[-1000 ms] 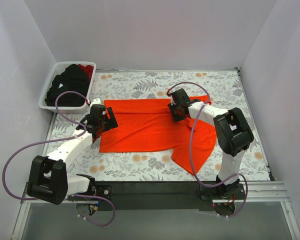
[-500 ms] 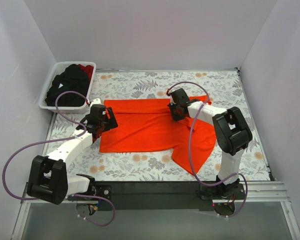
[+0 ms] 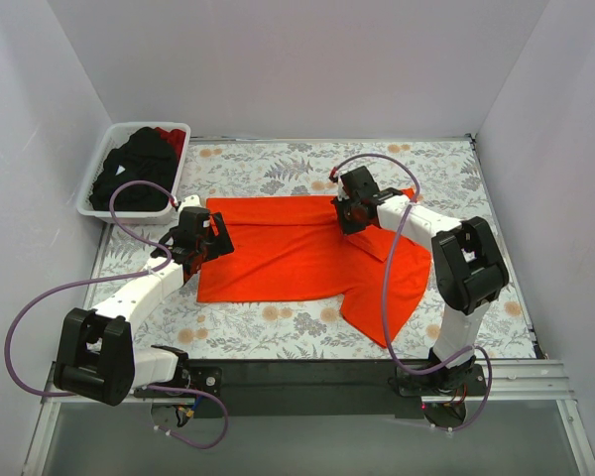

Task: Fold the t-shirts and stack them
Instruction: Fold the tshirt

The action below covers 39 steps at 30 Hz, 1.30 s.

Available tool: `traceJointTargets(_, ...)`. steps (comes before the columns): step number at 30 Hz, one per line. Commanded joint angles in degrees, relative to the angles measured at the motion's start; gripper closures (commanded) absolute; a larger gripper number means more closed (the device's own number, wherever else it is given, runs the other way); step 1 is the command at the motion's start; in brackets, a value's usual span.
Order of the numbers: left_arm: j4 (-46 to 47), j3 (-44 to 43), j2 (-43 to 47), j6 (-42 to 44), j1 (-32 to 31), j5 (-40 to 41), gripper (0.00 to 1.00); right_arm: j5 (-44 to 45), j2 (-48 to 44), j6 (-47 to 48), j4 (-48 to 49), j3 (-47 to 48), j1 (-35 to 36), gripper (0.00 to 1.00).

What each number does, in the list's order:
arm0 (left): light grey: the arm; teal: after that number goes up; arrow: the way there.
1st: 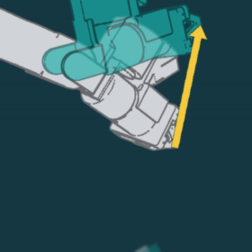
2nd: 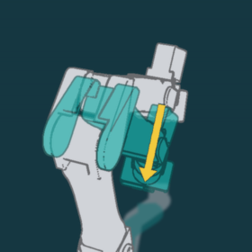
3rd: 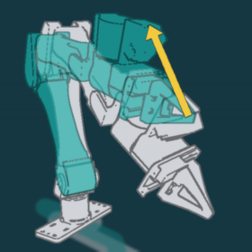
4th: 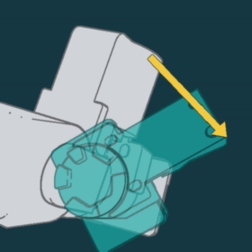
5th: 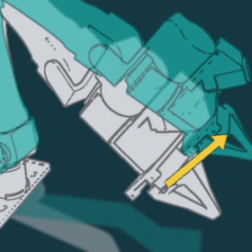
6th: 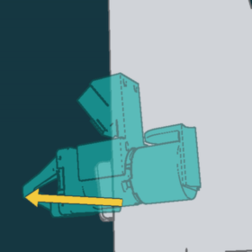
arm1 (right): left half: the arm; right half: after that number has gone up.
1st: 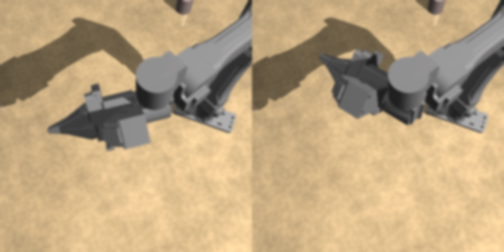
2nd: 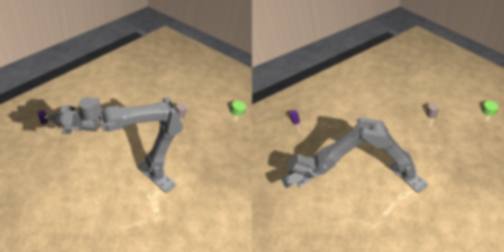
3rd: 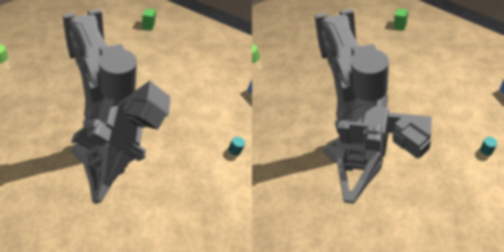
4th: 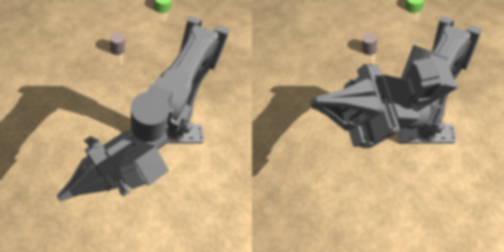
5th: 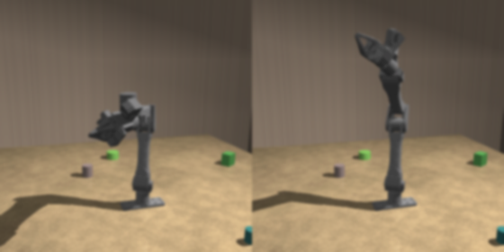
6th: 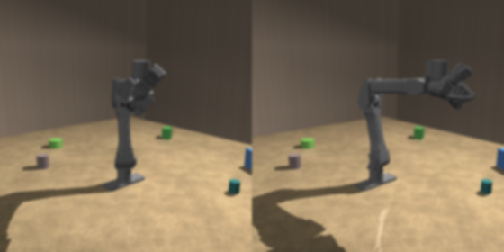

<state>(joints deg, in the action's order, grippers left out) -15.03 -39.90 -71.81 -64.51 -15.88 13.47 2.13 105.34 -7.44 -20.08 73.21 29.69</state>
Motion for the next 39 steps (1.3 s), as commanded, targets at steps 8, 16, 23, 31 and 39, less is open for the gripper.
traceJointTargets(8, -0.4, -1.5, 0.0, 0.5, -0.1, 0.1, 0.25, -12.1, 2.8, -2.5, -2.7, 3.7, 0.1, 0.86)
traceJointTargets(16, -0.4, -6.4, -4.8, -2.5, 0.8, 1.2, 0.25, -12.1, -0.4, -2.4, -2.0, 4.9, -8.7, 0.67)
traceJointTargets(23, 0.5, -20.5, -20.7, -4.0, 4.0, 1.3, 0.29, -20.0, 0.8, -5.1, 7.2, 5.9, -25.6, 0.72)
traceJointTargets(31, 0.3, -34.2, -36.5, -2.6, 4.6, 3.7, 0.48, -24.0, 10.1, -7.5, 12.9, 10.1, -33.4, 0.78)
traceJointTargets(39, -1.6, -35.3, -41.9, -1.6, 5.6, 5.5, 0.53, -26.3, 19.6, -7.9, 13.4, 13.4, -37.9, 0.78)
